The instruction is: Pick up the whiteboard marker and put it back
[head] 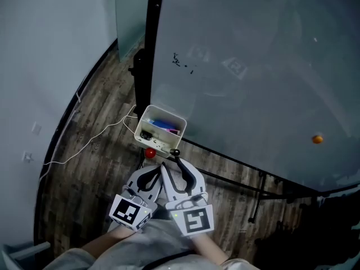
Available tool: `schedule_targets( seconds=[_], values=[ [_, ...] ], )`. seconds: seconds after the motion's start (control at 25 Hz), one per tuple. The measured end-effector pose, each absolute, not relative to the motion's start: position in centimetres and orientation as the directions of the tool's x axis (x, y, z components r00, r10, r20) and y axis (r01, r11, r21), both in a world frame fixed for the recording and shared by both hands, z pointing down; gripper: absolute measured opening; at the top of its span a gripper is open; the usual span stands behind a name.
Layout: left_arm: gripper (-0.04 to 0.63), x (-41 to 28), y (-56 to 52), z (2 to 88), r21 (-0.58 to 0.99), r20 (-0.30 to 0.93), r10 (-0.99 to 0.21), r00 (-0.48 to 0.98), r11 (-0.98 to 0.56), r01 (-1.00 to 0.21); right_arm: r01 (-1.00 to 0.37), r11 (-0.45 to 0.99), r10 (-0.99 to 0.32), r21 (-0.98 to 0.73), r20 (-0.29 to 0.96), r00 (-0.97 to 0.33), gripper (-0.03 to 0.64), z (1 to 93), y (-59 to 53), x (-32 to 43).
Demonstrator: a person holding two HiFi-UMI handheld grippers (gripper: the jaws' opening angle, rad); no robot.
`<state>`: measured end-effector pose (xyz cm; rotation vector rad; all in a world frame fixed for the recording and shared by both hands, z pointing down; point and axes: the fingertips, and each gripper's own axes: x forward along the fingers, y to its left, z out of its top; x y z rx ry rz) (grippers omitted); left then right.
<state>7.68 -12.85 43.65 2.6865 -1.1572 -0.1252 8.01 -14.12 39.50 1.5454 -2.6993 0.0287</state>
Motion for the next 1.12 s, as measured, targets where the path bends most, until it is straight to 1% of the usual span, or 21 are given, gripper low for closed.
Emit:
schedule_targets(
  seconds=[0.12, 0.24, 0.4, 0.72, 0.8, 0.84, 1.12],
  values=[
    [0.015, 8.0, -12.8, 44.1, 0.230, 0.000, -0.734, 0.679, -0.661, -0.714, -0.848, 0.529, -0.848, 0.019, 0.023, -0.529, 0.136, 39.0, -14.7, 8.4],
    [0.015, 7.8, -13.5, 45.1, 0.258, 0.011, -0.757, 0.654, -0.629, -0.733, -0.840, 0.542, -0.840, 0.020, 0.030, -0.542, 0.138, 39.0, -15.7, 8.9],
    [0.015, 8.4, -13.3, 45.4, 0.288, 0.016, -0.755, 0.655, -0.624, -0.726, -0.811, 0.584, -0.812, 0.032, 0.011, -0.584, 0.138, 38.5, -16.0, 8.2],
    [0.015, 9.2, -13.2, 44.7, 0.262, 0.003, -0.741, 0.672, -0.647, -0.716, -0.794, 0.603, -0.796, 0.079, 0.007, -0.605, 0.137, 38.1, -16.5, 7.8],
    [0.015, 9.2, -13.2, 44.5, 0.262, -0.001, -0.743, 0.669, -0.646, -0.717, -0.793, 0.603, -0.797, 0.090, 0.010, -0.604, 0.116, 38.1, -16.6, 7.9],
    [0.015, 9.2, -13.2, 44.5, 0.262, -0.003, -0.743, 0.669, -0.646, -0.717, -0.792, 0.603, -0.797, 0.094, 0.013, -0.604, 0.090, 38.2, -16.7, 8.0],
    [0.015, 9.3, -13.4, 44.2, 0.263, -0.025, -0.737, 0.675, -0.656, -0.707, -0.774, 0.626, -0.779, 0.094, 0.027, -0.626, 0.080, 38.4, -16.7, 8.0]
  ],
)
